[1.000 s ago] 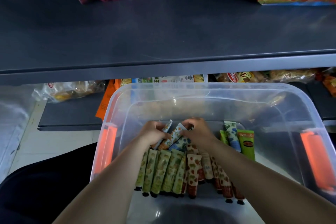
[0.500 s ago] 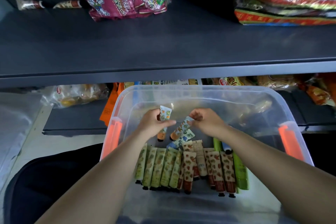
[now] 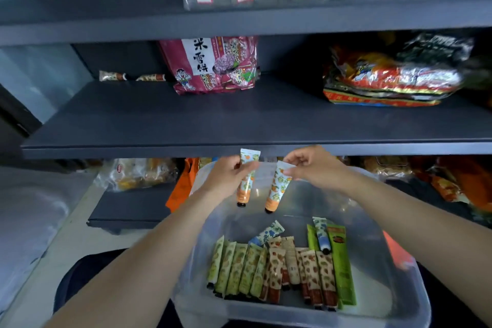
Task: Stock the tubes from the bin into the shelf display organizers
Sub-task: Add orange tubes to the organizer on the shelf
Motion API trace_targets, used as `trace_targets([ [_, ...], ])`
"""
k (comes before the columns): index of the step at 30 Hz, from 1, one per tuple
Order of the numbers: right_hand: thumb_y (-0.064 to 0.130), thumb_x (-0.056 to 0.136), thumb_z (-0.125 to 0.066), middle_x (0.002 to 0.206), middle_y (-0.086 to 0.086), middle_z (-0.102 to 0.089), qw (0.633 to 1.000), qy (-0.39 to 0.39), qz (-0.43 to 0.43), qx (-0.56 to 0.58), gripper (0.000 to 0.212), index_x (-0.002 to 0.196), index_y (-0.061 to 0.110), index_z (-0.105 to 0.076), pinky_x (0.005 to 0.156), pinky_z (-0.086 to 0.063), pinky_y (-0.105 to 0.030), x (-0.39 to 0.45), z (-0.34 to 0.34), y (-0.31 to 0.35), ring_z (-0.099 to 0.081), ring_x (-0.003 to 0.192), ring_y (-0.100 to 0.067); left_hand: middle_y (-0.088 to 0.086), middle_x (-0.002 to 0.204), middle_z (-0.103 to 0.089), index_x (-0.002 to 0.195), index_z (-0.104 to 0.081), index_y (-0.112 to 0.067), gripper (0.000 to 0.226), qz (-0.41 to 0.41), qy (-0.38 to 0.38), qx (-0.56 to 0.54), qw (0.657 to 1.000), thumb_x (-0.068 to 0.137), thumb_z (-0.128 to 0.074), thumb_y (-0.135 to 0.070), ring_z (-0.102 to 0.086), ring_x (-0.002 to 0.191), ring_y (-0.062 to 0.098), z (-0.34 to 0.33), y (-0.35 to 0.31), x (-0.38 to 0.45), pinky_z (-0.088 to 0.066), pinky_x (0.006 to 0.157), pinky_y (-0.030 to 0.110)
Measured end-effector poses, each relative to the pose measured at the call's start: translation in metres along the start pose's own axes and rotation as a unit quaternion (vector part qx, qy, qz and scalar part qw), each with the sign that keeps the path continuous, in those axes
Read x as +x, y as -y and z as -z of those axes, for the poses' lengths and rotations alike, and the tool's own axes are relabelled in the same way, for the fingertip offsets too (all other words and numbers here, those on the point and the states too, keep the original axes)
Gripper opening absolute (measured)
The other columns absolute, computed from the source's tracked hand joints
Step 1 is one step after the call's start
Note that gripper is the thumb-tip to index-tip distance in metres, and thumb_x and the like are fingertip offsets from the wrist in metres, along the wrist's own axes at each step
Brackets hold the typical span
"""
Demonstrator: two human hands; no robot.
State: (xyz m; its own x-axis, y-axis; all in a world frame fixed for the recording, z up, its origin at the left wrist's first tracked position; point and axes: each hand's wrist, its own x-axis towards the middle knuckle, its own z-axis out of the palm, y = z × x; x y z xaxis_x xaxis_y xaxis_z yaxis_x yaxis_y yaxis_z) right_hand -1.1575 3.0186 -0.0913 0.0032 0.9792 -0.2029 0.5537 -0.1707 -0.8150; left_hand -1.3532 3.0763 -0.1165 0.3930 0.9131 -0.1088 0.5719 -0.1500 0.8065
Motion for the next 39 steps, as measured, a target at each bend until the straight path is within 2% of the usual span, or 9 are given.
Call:
trace_targets([
  [4, 0.007, 0.082, -0.07, 0.071, 0.006, -0.066, 0.997, -0.01, 0.065, -0.041, 0.007, 0.083, 0.014, -0.07, 0.059, -0.044, -0.01, -0.016, 0.045, 0.056, -0.056, 0.056, 0.006, -0.005, 0.055, -0.041, 0.06, -0.047, -0.011, 0.039, -0.031, 0.029, 0.014, 0.999, 0.091, -0.058, -0.031, -0.041, 0.041, -0.003, 0.044, -0.045, -0.005, -0.03, 0.046, 0.011],
  [8, 0.005, 0.082, -0.069, 0.076, -0.002, -0.069, 0.989, -0.048, 0.12, -0.073, 0.005, 0.087, 0.006, -0.071, 0.057, -0.047, -0.009, -0.034, 0.096, 0.12, -0.058, 0.06, 0.001, 0.001, 0.063, -0.062, 0.068, -0.059, -0.002, 0.037, -0.074, 0.021, 0.038, 0.996, 0.087, -0.062, -0.034, -0.058, 0.053, -0.004, 0.098, -0.103, -0.013, -0.048, 0.06, 0.017],
  [12, 0.008, 0.081, -0.071, 0.079, -0.004, -0.069, 0.971, -0.111, 0.18, -0.108, 0.006, 0.087, 0.008, -0.07, 0.06, -0.046, -0.008, -0.047, 0.14, 0.19, -0.058, 0.06, 0.002, -0.006, 0.065, -0.064, 0.072, -0.064, -0.009, 0.024, -0.131, -0.039, 0.044, 0.99, 0.087, -0.064, -0.029, -0.058, 0.05, -0.008, 0.152, -0.171, -0.022, -0.04, 0.05, 0.004],
  [16, 0.011, 0.078, -0.074, 0.072, 0.0, -0.066, 0.955, -0.182, 0.215, -0.094, 0.009, 0.082, 0.014, -0.067, 0.06, -0.048, -0.012, -0.048, 0.168, 0.253, -0.061, 0.06, -0.003, 0.004, 0.083, -0.072, 0.084, -0.07, -0.009, 0.018, -0.182, -0.112, 0.019, 0.977, 0.084, -0.067, -0.027, -0.066, 0.068, 0.01, 0.198, -0.228, -0.016, -0.054, 0.079, 0.033],
  [20, 0.014, 0.079, -0.073, 0.07, 0.001, -0.067, 0.933, -0.242, 0.219, -0.154, 0.005, 0.079, 0.012, -0.068, 0.057, -0.044, -0.018, -0.034, 0.181, 0.295, -0.059, 0.064, -0.008, 0.0, 0.078, -0.067, 0.079, -0.066, -0.009, 0.019, -0.183, -0.169, 0.02, 0.968, 0.089, -0.062, -0.024, -0.061, 0.061, 0.003, 0.225, -0.273, 0.005, -0.047, 0.063, 0.016],
  [26, 0.015, 0.077, -0.073, 0.07, 0.004, -0.064, 0.901, -0.316, 0.197, -0.224, 0.007, 0.074, 0.017, -0.067, 0.066, -0.047, -0.025, 0.005, 0.181, 0.313, -0.064, 0.078, -0.016, 0.002, 0.07, -0.067, 0.086, -0.07, 0.001, 0.022, -0.166, -0.207, 0.052, 0.963, 0.086, -0.066, -0.021, -0.063, 0.058, 0.006, 0.228, -0.291, 0.043, -0.047, 0.049, 0.013],
  [31, 0.018, 0.079, -0.071, 0.082, 0.0, -0.063, 0.894, -0.318, 0.189, -0.253, 0.006, 0.078, 0.016, -0.066, 0.067, -0.042, -0.024, 0.03, 0.174, 0.306, -0.062, 0.082, -0.018, 0.012, 0.071, -0.059, 0.075, -0.065, -0.009, 0.021, -0.14, -0.213, 0.094, 0.962, 0.078, -0.072, -0.028, -0.052, 0.065, 0.019, 0.219, -0.281, 0.067, -0.043, 0.064, 0.032],
  [35, 0.015, 0.079, -0.069, 0.088, -0.001, -0.065, 0.893, -0.307, 0.186, -0.272, 0.004, 0.083, 0.015, -0.067, 0.068, -0.044, -0.025, 0.04, 0.166, 0.297, -0.063, 0.087, -0.021, 0.016, 0.076, -0.07, 0.082, -0.067, 0.006, 0.033, -0.132, -0.21, 0.079, 0.966, 0.08, -0.072, -0.026, -0.063, 0.067, 0.021, 0.213, -0.272, 0.075, -0.05, 0.067, 0.032],
  [39, 0.015, 0.08, -0.069, 0.097, -0.004, -0.066, 0.888, -0.301, 0.187, -0.291, 0.011, 0.091, 0.012, -0.067, 0.07, -0.039, -0.023, 0.044, 0.16, 0.291, -0.061, 0.092, -0.022, 0.008, 0.073, -0.07, 0.083, -0.069, 0.002, 0.026, -0.134, -0.196, 0.078, 0.968, 0.081, -0.072, -0.024, -0.066, 0.066, 0.016, 0.21, -0.268, 0.074, -0.05, 0.061, 0.026],
])
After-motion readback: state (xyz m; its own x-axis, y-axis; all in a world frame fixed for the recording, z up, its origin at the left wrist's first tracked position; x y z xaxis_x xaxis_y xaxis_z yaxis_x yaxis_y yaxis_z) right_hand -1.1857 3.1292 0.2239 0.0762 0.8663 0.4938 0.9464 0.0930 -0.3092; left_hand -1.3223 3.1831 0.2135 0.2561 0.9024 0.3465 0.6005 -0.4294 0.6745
